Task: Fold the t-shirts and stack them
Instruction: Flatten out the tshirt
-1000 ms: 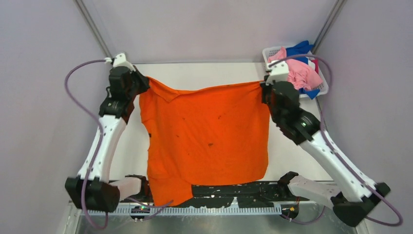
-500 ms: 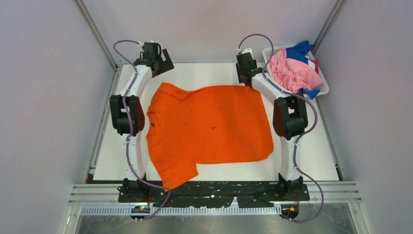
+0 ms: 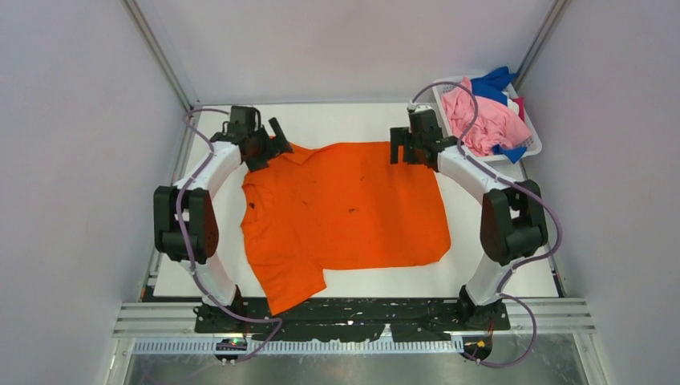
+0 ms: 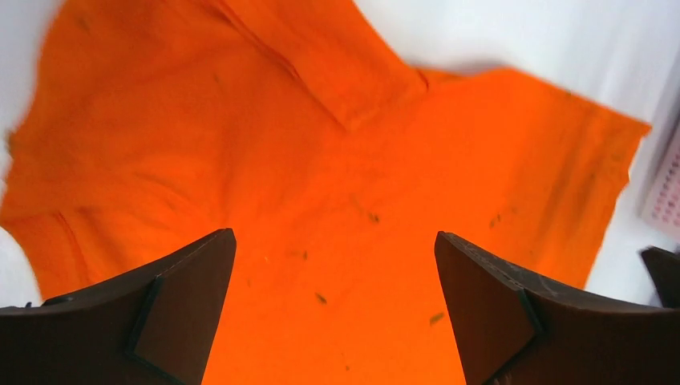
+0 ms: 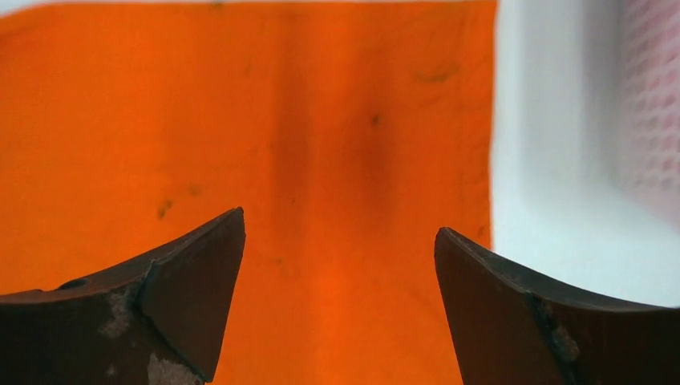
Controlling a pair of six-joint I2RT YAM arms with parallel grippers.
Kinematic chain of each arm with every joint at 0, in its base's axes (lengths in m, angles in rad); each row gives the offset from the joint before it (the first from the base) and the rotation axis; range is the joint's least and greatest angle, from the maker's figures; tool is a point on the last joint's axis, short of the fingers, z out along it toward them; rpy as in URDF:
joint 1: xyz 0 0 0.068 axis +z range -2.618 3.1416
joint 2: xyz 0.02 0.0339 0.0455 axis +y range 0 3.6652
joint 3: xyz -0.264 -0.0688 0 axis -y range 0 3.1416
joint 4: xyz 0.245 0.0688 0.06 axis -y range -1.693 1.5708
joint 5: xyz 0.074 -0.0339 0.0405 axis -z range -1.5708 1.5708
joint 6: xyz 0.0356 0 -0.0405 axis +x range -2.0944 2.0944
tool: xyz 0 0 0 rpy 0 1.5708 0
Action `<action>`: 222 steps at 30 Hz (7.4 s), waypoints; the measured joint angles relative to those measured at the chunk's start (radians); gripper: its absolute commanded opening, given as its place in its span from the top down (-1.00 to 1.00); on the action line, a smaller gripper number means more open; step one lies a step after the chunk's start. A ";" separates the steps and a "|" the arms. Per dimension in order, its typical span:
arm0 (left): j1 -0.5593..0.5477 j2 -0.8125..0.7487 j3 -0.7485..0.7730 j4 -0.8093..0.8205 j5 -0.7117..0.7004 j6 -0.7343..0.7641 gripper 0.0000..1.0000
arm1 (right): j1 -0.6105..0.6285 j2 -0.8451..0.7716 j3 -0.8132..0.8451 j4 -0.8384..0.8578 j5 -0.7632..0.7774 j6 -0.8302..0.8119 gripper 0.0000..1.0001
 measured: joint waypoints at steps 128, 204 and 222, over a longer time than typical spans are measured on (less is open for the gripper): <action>-0.131 -0.450 -0.692 0.047 0.007 -0.003 -0.99 | 0.043 -0.377 -0.505 -0.784 0.096 0.366 -0.92; -0.097 0.291 0.128 0.111 -0.147 -0.348 -0.99 | 0.030 -0.488 -0.734 0.207 -0.227 0.303 -0.91; -0.098 0.431 0.281 0.187 -0.125 -0.484 -0.99 | 0.021 -0.461 -0.729 0.213 -0.233 0.310 -0.91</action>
